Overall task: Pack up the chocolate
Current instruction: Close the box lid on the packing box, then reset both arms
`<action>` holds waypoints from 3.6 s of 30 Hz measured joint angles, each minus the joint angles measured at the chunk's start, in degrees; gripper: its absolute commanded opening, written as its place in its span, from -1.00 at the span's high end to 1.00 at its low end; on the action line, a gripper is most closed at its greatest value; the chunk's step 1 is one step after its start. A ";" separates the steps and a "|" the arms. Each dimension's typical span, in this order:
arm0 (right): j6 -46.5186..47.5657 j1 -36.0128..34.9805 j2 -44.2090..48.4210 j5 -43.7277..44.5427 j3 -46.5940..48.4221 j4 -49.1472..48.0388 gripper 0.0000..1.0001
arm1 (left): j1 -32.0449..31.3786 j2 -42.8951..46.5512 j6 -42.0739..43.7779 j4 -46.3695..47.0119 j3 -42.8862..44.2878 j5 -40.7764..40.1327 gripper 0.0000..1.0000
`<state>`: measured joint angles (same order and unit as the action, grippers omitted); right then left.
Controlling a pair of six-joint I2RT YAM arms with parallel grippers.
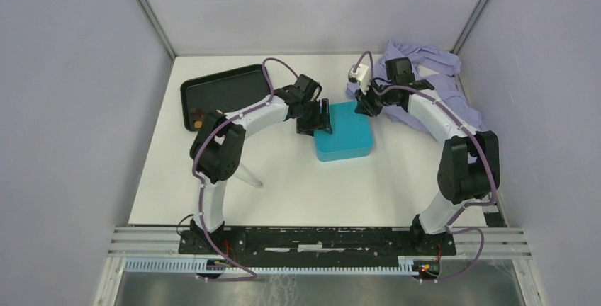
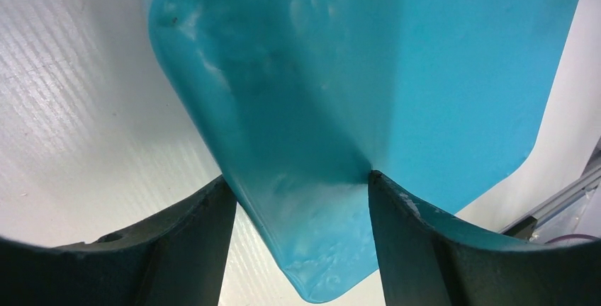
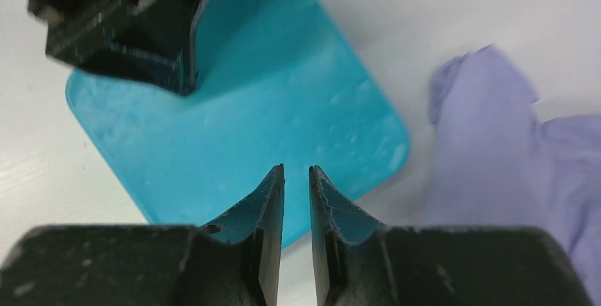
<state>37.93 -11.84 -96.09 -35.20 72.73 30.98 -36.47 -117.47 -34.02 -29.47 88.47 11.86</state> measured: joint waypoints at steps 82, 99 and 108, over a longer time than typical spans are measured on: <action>16.72 9.16 8.81 -11.54 -3.13 20.39 0.72 | 12.39 17.53 -6.91 23.52 -12.68 7.85 0.05; 10.14 8.50 8.72 4.70 -25.46 4.55 0.73 | 7.69 -11.23 -0.57 16.37 4.74 12.20 0.16; 2.84 8.96 -0.28 8.39 -12.85 -0.31 0.69 | 4.28 4.50 1.16 20.98 -19.19 13.70 0.13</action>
<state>40.77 -2.87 -96.38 -26.81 59.88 30.68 -32.18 -112.97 -32.86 -8.49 69.28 25.56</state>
